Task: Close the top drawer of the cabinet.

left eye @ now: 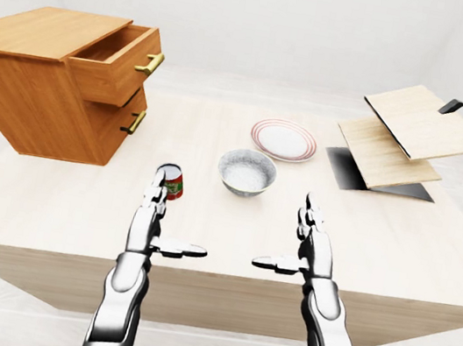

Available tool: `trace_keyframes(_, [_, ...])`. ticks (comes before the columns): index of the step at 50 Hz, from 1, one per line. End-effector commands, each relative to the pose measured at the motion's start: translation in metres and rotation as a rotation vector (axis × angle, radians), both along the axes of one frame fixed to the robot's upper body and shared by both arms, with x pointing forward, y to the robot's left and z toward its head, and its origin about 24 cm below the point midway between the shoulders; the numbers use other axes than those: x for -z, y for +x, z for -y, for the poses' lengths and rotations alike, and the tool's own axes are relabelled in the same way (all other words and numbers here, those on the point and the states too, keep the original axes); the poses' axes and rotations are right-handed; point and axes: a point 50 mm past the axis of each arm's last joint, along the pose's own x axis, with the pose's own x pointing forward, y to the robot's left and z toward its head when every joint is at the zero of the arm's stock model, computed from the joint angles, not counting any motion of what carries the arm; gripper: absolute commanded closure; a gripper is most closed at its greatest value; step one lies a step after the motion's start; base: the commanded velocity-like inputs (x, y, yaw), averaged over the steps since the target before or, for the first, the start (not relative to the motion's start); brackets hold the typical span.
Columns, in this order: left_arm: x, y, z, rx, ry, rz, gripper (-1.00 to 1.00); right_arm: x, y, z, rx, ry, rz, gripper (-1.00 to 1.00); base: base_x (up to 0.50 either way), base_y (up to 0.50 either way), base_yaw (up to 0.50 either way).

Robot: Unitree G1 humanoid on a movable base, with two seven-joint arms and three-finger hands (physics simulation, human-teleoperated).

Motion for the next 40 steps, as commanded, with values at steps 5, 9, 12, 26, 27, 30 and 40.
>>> trace_keyframes(5, [0.000,0.001,-0.002,0.024,-0.010,-0.006,-1.00,-0.004,-0.001,0.011,0.003,0.015,-0.009,-1.00,0.00,0.00,0.00])
trace_keyframes(9, [-0.001,0.002,-0.008,-0.014,-0.028,-0.002,-1.00,-0.014,-0.004,0.010,-0.009,0.003,0.003,-1.00,0.00,0.00,0.00])
trace_keyframes(12, [-0.011,-0.003,-0.010,-0.024,-0.063,0.018,-1.00,-0.032,-0.005,0.013,0.005,-0.004,0.074,-1.00,0.00,0.00,0.00])
trace_keyframes(26, [-0.093,-0.013,-0.016,-0.070,0.089,0.336,-1.00,-0.149,-0.030,0.019,-0.005,-0.089,0.594,-1.00,0.00,0.00,0.00])
trace_keyframes(27, [-0.093,-0.012,-0.017,-0.069,0.077,0.335,-1.00,-0.150,-0.030,0.022,0.008,-0.078,0.601,-1.00,0.00,0.00,0.00])
trace_keyframes(30, [-0.110,-0.014,-0.016,-0.065,0.086,0.411,-1.00,-0.162,-0.036,0.022,0.001,-0.098,0.659,-1.00,0.00,0.00,0.00])
trace_keyframes(40, [-0.142,-0.024,-0.016,-0.054,0.111,0.560,-1.00,-0.167,-0.033,0.033,0.055,-0.111,0.678,-1.00,0.00,0.00,0.00])
